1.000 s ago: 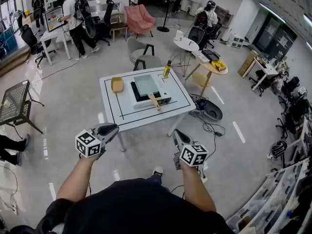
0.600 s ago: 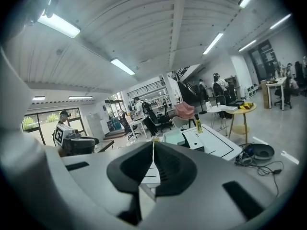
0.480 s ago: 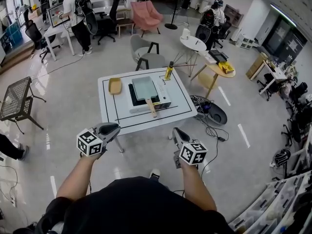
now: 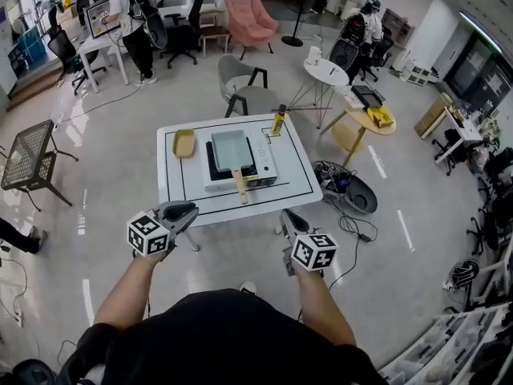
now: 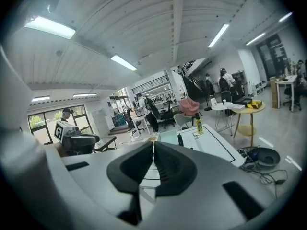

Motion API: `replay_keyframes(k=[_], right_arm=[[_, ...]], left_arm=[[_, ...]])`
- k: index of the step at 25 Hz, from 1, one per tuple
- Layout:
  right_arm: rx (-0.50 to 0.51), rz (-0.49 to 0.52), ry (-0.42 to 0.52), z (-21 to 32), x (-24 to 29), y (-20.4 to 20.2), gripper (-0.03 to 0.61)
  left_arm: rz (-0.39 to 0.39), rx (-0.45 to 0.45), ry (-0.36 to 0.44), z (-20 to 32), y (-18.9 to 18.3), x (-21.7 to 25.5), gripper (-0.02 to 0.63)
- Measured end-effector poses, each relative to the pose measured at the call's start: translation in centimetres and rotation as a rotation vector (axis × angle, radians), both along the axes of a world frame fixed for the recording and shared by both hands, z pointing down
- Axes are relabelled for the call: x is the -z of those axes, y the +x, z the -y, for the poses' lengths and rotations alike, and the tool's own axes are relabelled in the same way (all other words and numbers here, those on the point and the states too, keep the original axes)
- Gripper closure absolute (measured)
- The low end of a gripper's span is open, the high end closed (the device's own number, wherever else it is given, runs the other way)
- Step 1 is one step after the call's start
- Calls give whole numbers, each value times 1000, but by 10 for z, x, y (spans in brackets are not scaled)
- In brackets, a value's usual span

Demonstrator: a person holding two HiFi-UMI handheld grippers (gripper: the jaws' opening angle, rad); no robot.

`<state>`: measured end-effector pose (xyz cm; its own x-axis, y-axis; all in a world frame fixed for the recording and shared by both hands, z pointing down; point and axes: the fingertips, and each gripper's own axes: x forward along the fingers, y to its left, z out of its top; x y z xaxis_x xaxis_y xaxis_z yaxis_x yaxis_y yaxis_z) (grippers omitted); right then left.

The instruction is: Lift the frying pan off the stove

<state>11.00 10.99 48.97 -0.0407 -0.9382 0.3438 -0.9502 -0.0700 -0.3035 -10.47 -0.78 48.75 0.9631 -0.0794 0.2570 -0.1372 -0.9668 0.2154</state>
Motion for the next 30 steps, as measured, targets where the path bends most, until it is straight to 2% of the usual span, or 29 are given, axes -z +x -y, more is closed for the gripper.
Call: replay_keyframes(k=[18, 30], right_arm=[[105, 35, -23, 36, -19, 86, 566], [167, 62, -30, 40, -26, 107, 566]], left_arm=[[8, 96, -47, 14, 82, -17, 554], [14, 123, -52, 1, 112, -20, 555]])
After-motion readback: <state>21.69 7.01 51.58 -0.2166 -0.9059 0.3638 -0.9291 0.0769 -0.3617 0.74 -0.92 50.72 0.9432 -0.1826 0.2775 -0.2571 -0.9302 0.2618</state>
